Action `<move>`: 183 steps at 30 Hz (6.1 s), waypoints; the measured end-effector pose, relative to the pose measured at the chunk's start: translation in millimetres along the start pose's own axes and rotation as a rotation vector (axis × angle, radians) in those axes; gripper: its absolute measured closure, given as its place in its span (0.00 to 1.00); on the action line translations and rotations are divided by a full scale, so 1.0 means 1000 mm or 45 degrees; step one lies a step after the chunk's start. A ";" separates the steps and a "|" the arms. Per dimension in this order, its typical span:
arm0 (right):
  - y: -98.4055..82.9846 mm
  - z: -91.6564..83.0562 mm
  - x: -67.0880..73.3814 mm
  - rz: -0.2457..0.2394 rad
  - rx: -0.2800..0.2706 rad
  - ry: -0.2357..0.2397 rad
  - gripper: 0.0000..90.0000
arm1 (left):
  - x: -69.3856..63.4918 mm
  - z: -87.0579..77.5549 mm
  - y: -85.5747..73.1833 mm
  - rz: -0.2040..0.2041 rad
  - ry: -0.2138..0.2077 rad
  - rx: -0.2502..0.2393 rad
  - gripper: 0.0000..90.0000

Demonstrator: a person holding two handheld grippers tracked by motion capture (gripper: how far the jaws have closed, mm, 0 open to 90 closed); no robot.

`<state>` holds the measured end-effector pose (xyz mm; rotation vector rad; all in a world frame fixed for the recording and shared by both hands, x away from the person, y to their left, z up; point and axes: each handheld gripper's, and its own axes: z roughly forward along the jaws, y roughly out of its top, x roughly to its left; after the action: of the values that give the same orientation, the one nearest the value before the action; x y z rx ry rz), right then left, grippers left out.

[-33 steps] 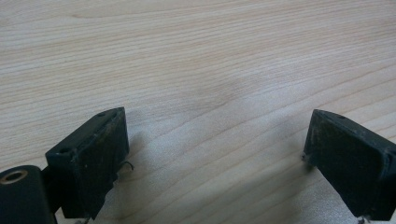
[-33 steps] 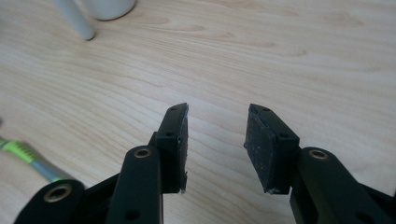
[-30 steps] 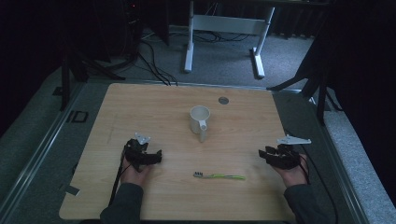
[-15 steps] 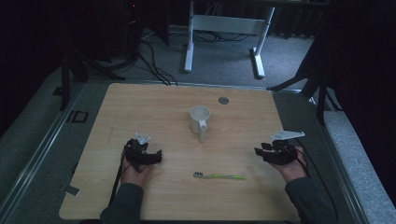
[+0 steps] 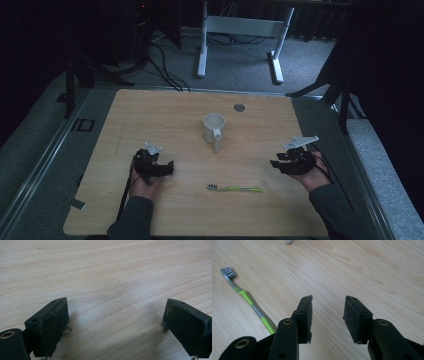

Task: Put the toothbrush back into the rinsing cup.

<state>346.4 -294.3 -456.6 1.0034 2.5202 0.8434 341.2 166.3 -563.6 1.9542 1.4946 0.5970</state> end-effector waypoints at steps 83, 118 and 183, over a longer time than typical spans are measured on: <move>0.076 0.039 0.056 -0.565 0.380 0.196 0.68 | -0.005 0.000 0.000 0.020 -0.022 0.000 0.08; 0.086 0.054 0.073 -0.661 0.466 0.244 0.69 | -0.006 -0.001 0.000 0.026 -0.027 0.002 0.08; 0.087 0.086 0.114 -0.782 0.590 0.327 0.68 | -0.008 0.000 0.000 0.030 -0.028 0.001 0.08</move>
<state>350.7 -128.7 -476.7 0.1722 3.0551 0.2172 338.9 158.3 -563.5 1.9753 1.4600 0.5831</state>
